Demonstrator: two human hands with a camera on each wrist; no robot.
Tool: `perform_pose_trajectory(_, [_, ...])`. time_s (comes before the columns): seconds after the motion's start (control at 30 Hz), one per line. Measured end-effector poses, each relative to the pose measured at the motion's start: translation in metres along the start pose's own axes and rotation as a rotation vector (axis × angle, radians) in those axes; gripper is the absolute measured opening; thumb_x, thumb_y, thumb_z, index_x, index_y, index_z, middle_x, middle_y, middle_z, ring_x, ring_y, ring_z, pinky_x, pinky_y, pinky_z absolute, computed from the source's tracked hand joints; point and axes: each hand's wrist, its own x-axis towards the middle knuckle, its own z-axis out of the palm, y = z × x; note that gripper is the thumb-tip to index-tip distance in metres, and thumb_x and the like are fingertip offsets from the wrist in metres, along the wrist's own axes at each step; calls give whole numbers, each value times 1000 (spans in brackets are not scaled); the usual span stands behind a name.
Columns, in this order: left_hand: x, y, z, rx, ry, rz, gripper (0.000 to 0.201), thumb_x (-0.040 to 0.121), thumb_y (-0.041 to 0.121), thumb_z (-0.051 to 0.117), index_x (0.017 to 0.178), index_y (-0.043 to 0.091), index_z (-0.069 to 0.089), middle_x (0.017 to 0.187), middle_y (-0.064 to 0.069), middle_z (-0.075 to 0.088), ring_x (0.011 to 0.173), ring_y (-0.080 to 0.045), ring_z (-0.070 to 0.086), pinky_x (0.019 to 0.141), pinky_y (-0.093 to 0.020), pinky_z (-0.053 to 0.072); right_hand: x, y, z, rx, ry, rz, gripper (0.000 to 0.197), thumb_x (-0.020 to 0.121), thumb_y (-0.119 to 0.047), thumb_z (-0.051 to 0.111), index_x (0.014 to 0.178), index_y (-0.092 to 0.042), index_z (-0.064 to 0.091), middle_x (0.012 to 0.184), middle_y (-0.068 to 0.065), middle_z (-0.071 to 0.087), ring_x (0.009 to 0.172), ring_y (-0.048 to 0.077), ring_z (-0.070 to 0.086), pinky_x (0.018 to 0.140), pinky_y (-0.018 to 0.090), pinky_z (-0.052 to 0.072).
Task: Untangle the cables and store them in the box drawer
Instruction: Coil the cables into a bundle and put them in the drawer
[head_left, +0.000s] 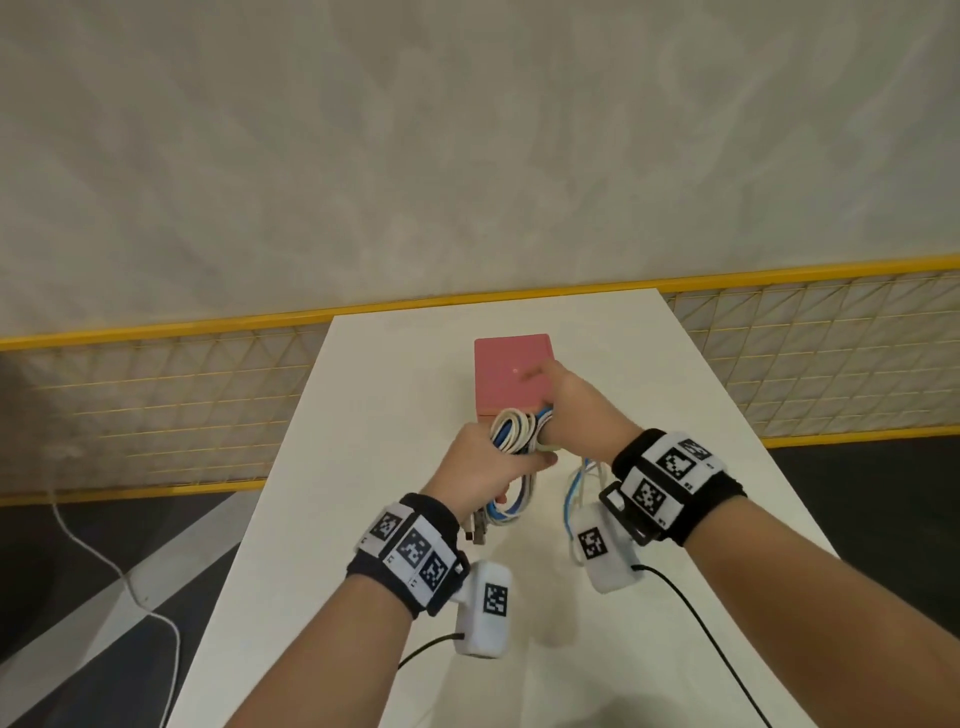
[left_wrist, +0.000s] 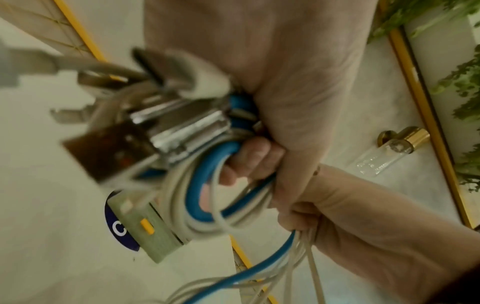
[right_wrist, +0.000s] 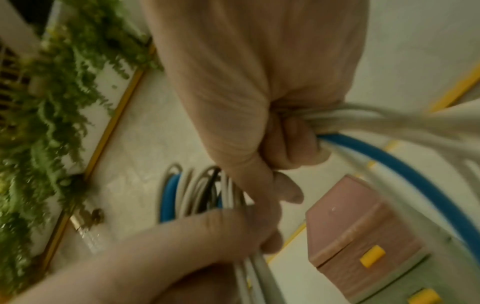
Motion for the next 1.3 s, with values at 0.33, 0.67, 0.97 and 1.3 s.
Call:
perform_pose_trajectory(0.33, [5,10,-22,-255,107,64,16,93,24,65,87,9,61,67,-1,66,65,-18,66,69,-35,54,-32,23,-7,269,-2,-142,16,98,-19,48,99,-4,53,77,7,59,76,24,61,75,39,52])
perform_pose_trajectory(0.67, [12,19,7,-477,131,-12,38,81,39,72,97,6,62,85,-9,69,83,-18,69,77,-31,57,-40,-10,30,27,103,-219,26,99,-9,35,121,-4,48,86,11,64,72,22,62,68,29,51])
perform_pose_trajectory(0.97, [20,18,-14,-526,487,-56,16,88,18,61,80,5,65,71,-11,67,67,-26,65,65,-36,55,-50,6,35,298,-10,-225,37,95,-20,53,127,-27,36,70,2,58,54,8,52,57,17,43])
perform_pose_trajectory(1.3, [8,28,-51,-561,241,108,24,91,27,67,80,11,52,49,5,39,43,-14,45,78,-45,51,-29,52,34,-125,-196,-95,15,90,-17,50,91,-16,65,80,-4,65,72,14,60,66,30,50])
